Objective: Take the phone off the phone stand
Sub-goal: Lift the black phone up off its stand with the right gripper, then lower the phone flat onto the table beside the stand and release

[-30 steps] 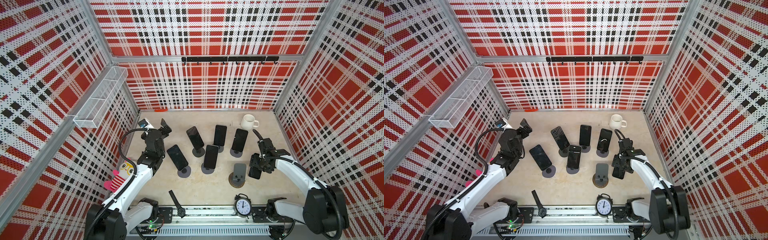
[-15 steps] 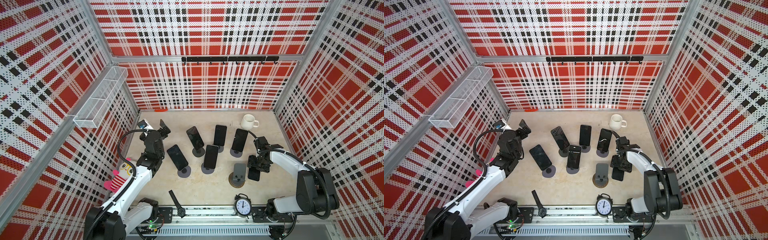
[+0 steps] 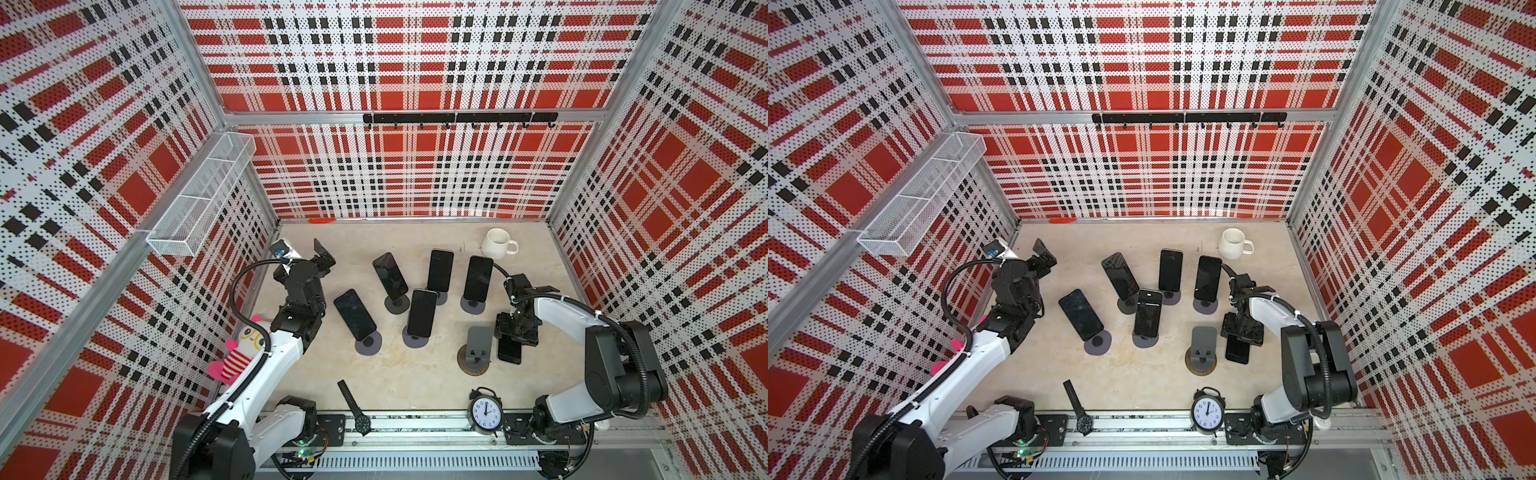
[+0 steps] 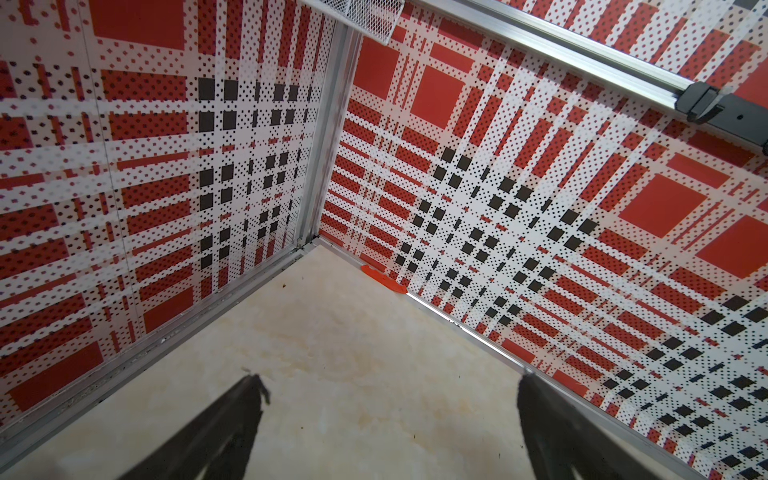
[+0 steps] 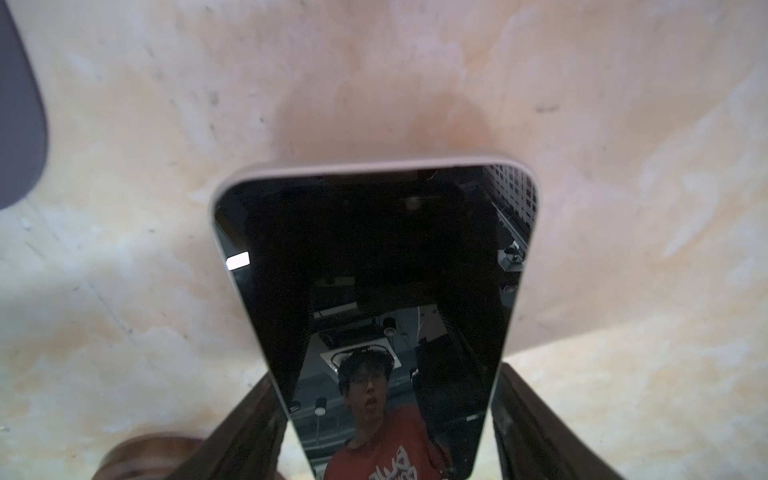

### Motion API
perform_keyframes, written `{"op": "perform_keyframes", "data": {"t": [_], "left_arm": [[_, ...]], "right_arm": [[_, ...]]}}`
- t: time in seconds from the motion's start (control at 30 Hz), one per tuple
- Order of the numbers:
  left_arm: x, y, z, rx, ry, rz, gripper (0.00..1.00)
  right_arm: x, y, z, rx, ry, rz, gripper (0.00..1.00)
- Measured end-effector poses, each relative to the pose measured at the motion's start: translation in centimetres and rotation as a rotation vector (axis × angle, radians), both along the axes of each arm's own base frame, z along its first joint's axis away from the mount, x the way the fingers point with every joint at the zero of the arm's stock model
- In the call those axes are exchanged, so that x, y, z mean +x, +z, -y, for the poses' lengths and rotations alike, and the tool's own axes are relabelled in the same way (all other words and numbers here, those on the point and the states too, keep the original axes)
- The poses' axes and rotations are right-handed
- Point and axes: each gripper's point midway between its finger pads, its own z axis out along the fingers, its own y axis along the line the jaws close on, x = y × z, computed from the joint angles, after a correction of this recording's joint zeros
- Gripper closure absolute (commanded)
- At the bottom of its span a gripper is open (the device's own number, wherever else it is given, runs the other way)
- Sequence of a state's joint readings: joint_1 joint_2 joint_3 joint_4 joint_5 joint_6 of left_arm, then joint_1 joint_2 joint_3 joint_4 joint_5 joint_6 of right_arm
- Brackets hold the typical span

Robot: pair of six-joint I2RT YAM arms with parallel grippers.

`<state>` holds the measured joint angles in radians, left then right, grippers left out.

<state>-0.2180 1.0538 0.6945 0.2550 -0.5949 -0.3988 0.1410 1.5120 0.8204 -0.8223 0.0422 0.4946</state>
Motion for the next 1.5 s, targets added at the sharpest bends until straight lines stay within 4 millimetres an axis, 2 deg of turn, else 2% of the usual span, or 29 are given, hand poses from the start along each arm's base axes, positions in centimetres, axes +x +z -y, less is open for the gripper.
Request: {"op": "perform_keyframes", "data": {"t": [0.2, 0.37, 0.77, 1.07, 1.3, 1.43, 1.5], "left_arm": [[0.0, 0.0, -0.1, 0.001, 0.002, -0.001, 0.02], [0.0, 0.0, -0.1, 0.001, 0.002, -0.001, 0.02], [0.0, -0.4, -0.1, 0.001, 0.003, -0.004, 0.02], [-0.1, -1.2, -0.4, 0.008, 0.006, -0.013, 0.02], [-0.4, -1.5, -0.9, 0.008, 0.015, -0.012, 0.02], [-0.4, -1.3, -0.9, 0.006, 0.015, 0.000, 0.02], [-0.4, -1.1, -1.0, 0.005, 0.017, 0.004, 0.02]], "right_arm": [[0.0, -0.1, 0.1, -0.007, -0.001, -0.003, 0.27], [0.0, -0.1, 0.3, -0.019, -0.003, -0.003, 0.17], [0.1, 0.5, 0.6, -0.033, -0.006, 0.019, 0.16], [0.9, 5.2, 1.1, -0.034, -0.066, 0.208, 0.12], [0.1, 10.0, 1.2, 0.009, -0.118, 0.384, 0.09], [-0.6, 12.2, 0.0, 0.078, -0.116, 0.471, 0.03], [-1.1, 13.6, -1.6, 0.131, -0.079, 0.535, 0.01]]}}
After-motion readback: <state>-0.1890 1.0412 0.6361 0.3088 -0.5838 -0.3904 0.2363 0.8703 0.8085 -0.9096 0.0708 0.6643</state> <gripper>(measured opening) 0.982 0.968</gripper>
